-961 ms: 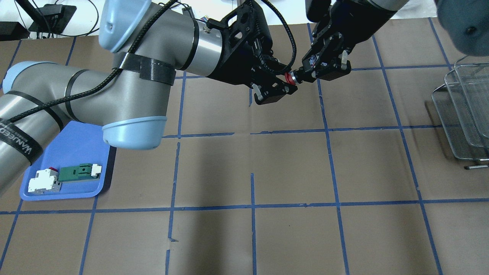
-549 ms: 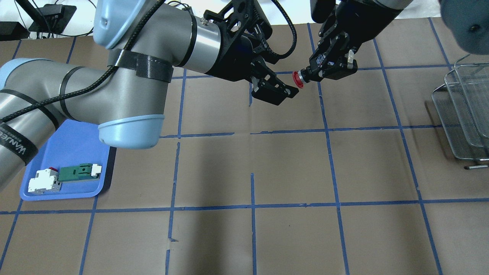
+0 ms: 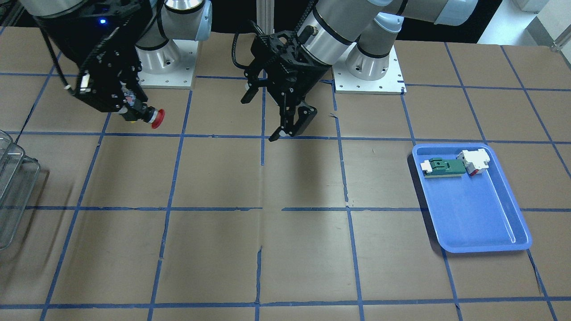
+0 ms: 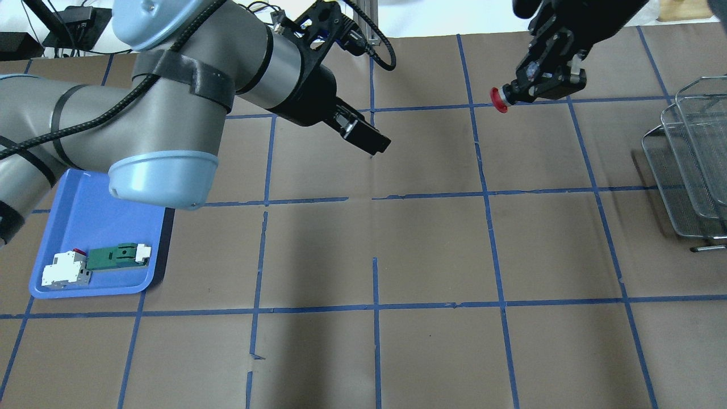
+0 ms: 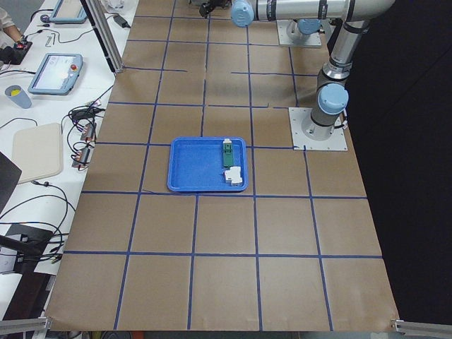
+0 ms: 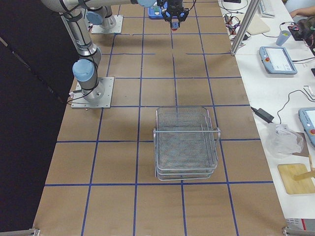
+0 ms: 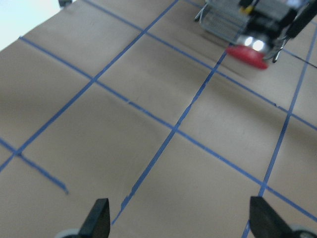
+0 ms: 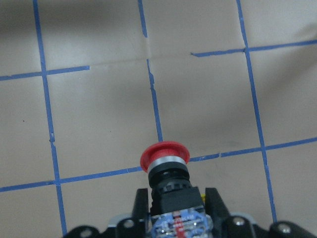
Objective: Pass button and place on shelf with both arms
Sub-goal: 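Open the left gripper and pull the button away with the right gripper, then carry the button to the mesh shelf with the right gripper while the left arm retracts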
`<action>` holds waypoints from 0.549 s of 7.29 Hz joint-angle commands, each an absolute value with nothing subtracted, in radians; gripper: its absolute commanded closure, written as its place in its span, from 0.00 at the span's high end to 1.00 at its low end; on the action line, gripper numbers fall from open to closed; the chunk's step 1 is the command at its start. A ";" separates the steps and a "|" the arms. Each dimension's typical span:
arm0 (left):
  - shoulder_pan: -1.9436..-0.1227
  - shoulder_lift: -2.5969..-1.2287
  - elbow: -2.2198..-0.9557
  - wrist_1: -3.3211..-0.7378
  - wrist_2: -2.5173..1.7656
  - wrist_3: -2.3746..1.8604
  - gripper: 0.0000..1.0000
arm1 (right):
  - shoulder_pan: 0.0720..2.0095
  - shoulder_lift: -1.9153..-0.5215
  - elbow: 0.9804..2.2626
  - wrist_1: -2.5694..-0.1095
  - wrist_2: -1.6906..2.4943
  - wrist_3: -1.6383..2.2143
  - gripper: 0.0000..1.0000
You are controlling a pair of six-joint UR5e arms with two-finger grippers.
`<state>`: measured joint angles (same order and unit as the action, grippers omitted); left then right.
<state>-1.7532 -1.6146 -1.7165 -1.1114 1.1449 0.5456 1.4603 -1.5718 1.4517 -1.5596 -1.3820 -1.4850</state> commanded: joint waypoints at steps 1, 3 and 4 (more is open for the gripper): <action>-1.614 -1.609 -1.707 -1.233 1.331 0.450 1.00 | 1.193 -1.566 1.450 -1.555 -1.335 -1.549 0.00; -1.559 -1.614 -1.680 -1.259 1.429 0.271 1.00 | 0.999 -1.537 1.448 -1.571 -1.289 -1.563 0.00; -1.555 -1.624 -1.643 -1.294 1.452 0.223 1.00 | 0.930 -1.490 1.445 -1.603 -1.287 -1.572 0.00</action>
<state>-1.5717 -1.6131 -1.6785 -1.2586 1.4026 0.2965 1.0292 -1.5353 1.4476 -1.5745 -1.2981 -1.5612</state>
